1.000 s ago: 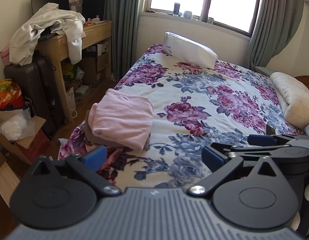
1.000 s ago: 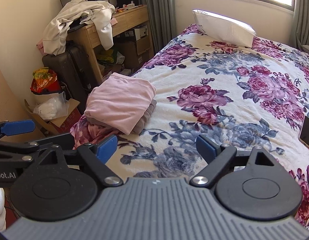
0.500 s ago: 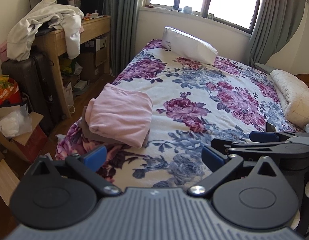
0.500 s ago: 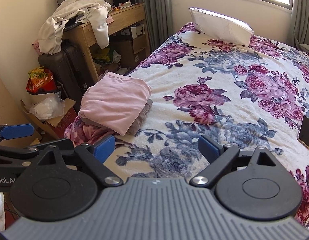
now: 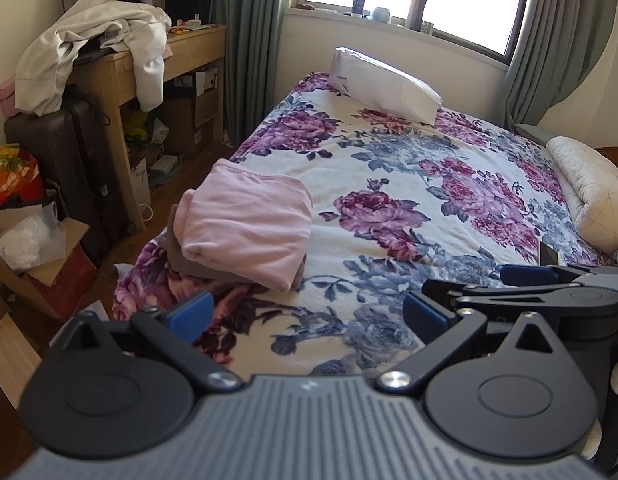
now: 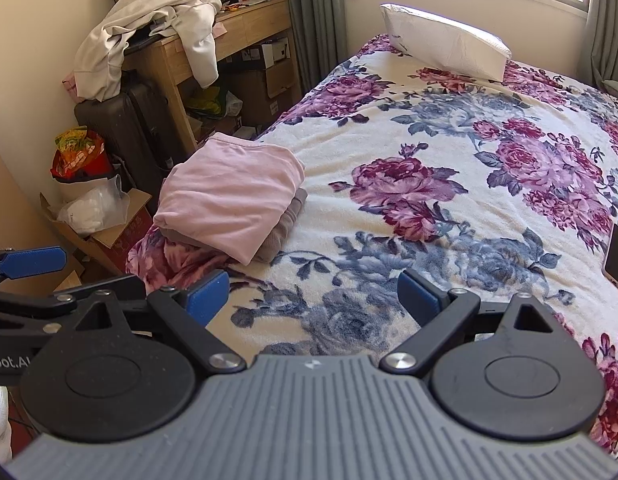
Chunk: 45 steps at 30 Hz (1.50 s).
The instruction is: Fold clothes
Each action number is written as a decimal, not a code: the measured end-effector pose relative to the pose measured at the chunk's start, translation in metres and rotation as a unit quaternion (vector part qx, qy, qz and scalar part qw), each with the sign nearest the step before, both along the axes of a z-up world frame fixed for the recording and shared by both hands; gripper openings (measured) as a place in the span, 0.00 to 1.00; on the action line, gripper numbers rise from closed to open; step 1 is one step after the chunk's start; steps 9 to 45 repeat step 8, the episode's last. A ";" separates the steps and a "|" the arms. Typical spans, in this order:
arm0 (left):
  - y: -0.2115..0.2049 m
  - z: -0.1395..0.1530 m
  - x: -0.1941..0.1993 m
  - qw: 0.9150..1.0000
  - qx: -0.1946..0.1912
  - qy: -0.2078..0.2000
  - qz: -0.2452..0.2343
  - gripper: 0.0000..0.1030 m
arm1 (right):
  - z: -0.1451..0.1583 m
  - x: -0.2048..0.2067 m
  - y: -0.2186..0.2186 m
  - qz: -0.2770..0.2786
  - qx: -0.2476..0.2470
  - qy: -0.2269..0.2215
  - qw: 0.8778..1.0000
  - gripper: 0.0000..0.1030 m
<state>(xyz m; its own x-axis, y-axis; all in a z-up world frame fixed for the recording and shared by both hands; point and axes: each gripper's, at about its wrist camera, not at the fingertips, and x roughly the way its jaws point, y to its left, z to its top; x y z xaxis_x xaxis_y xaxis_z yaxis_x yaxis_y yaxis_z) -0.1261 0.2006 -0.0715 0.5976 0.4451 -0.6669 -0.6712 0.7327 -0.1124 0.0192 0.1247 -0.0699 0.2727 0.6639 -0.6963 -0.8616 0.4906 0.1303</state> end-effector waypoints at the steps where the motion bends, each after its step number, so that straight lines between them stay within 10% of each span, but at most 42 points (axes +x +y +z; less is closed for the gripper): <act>1: 0.000 0.000 0.000 1.000 0.000 0.000 0.000 1.00 | 0.000 0.000 0.000 0.000 0.000 0.000 1.000 0.90; 45: 0.003 0.000 0.000 1.000 0.000 -0.004 0.000 1.00 | 0.000 0.001 0.001 -0.001 0.001 -0.001 1.000 0.90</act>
